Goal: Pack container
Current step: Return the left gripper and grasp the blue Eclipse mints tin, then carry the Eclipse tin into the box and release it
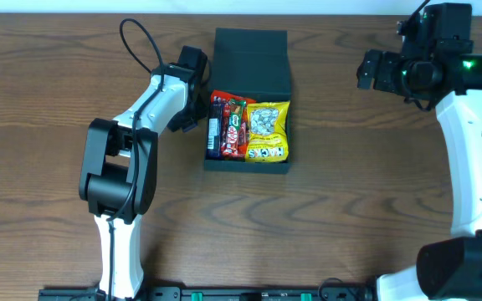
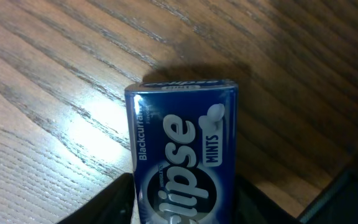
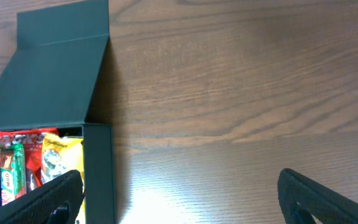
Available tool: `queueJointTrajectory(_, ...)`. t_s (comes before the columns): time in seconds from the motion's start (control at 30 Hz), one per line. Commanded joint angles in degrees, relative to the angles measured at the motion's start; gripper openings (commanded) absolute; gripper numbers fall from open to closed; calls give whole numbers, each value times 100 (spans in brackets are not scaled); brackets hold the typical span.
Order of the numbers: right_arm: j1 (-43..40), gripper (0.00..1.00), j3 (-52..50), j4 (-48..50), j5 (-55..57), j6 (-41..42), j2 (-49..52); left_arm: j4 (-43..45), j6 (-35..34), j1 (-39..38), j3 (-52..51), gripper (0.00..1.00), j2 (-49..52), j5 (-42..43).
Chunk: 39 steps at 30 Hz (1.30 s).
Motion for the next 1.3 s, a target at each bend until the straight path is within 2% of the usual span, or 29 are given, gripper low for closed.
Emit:
queueJointTrajectory(0.0,-44,99,13,-7,-26,-61,13,-11,-26,9,2,45,109,76)
queueJointTrajectory(0.33,-44,99,13,-9,-26,-61,13,-28,249,9,37,34,90,107)
queueJointTrajectory(0.5,-46,99,13,-9,-26,-63,13,-317,678,9,433,23,-50,50)
queueJointTrajectory(0.63,-46,99,13,-9,-26,-63,13,-627,820,-15,881,22,-306,-299)
queueJointTrajectory(0.83,-46,99,13,0,-24,-63,13,-597,966,-284,1056,20,-1106,-323)
queueJointTrajectory(1.0,-48,99,13,68,-26,-63,13,-645,1244,-909,1056,21,-1574,-293)
queueJointTrajectory(1.27,-46,99,13,85,-26,-61,13,-776,1456,-1991,986,24,-1427,-273)
